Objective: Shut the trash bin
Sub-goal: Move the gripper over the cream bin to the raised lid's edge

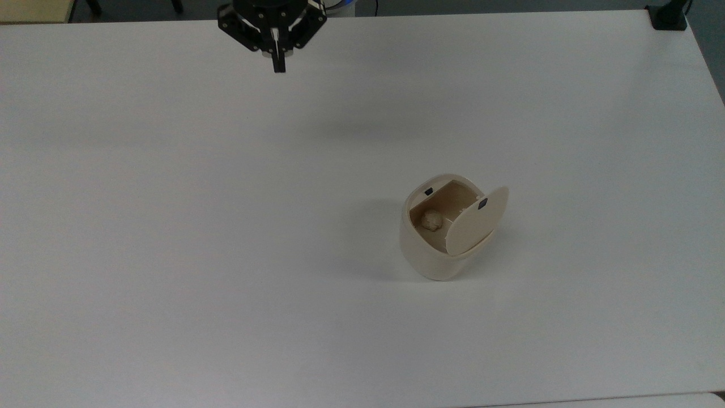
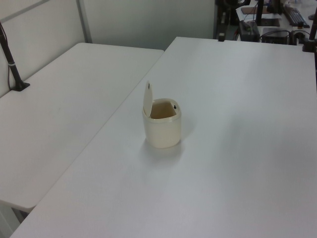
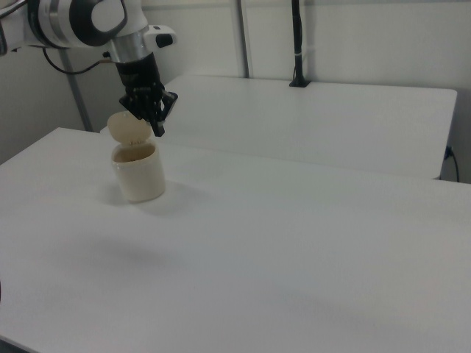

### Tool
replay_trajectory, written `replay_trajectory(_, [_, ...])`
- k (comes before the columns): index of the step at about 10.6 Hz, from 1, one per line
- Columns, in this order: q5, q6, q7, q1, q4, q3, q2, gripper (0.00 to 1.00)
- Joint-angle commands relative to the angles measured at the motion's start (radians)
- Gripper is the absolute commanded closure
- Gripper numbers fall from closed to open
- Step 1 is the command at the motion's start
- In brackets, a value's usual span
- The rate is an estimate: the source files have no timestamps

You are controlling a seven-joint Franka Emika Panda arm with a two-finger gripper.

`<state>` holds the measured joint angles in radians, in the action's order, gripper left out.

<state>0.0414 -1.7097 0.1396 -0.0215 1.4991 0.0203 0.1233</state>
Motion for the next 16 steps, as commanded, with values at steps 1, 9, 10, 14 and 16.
replay_trajectory(1, [-0.063,-0.233,-0.005,-0.096,-0.014,-0.003,0.065,0.97])
replay_trajectory(9, [-0.078,-0.775,-0.002,-0.291,-0.014,-0.003,0.202,0.97])
replay_trajectory(10, [-0.074,-0.815,0.001,-0.302,-0.014,-0.003,0.219,0.97])
replay_trajectory(14, [-0.074,-1.019,0.061,-0.316,-0.014,-0.003,0.312,0.97])
replay_trajectory(16, [-0.072,-1.035,0.064,-0.314,-0.014,-0.003,0.329,0.97])
